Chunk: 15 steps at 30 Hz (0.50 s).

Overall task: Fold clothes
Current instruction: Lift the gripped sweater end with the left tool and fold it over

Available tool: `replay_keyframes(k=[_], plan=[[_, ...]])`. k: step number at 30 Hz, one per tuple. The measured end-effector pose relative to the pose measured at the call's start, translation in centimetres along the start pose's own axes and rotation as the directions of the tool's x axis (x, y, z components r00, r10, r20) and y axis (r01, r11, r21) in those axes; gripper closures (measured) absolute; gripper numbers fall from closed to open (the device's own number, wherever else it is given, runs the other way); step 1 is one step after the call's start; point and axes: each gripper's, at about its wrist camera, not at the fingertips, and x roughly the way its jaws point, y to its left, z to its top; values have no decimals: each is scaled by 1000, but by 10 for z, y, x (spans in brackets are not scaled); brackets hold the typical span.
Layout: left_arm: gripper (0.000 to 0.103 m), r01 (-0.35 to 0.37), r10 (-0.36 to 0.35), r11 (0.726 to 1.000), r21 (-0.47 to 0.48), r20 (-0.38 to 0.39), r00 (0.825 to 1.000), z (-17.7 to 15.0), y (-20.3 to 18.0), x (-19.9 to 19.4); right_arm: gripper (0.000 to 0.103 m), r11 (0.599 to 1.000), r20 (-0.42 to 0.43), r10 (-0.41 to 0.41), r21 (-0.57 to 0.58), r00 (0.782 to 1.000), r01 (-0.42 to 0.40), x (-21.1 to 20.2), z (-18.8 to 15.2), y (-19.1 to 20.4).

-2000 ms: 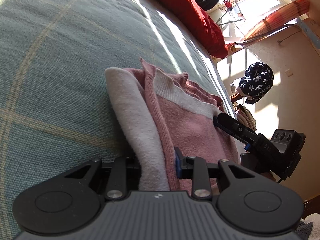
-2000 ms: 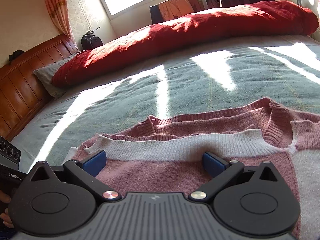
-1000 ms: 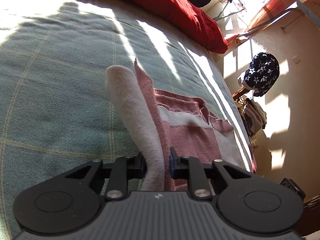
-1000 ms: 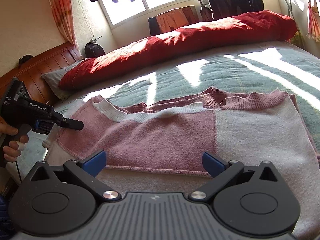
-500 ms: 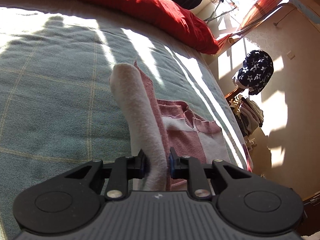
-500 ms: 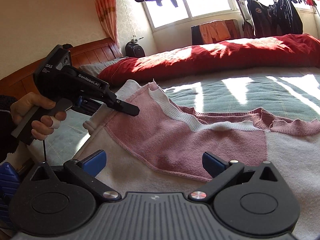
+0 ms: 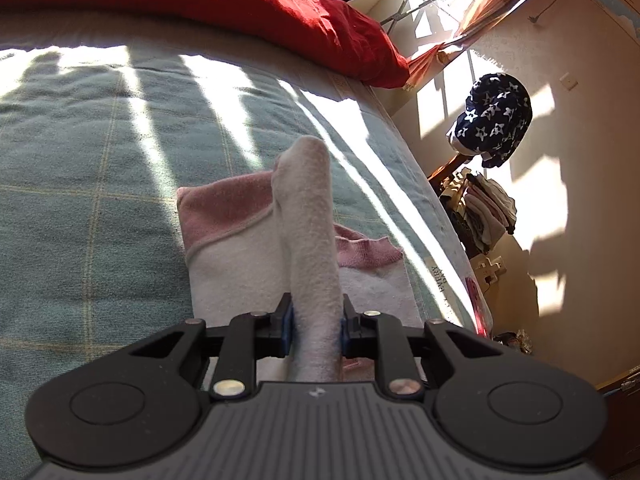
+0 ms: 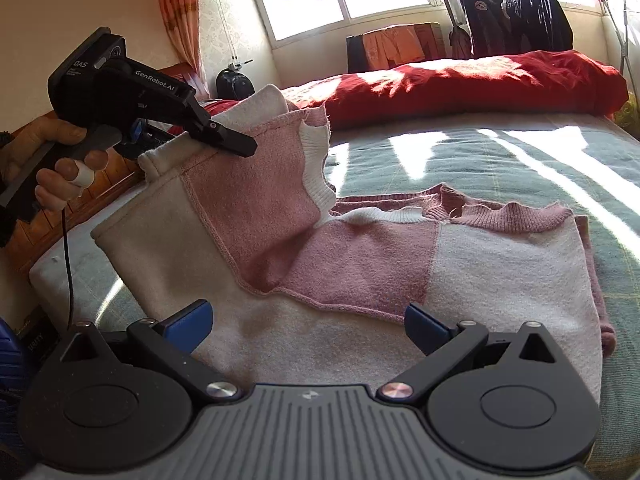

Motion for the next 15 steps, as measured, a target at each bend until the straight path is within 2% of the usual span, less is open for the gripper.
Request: replay_keyframes(k=[7,15], plan=[[86,6,-5,999,37,-21,1000,7,-44,28,0,999,27,-29,23,999,28,-21,-6,-25],[86,-49,62,995,91,-146,987,-23,-70,97,0,985,24,10,171,1000,-14,-29,-23,-57]])
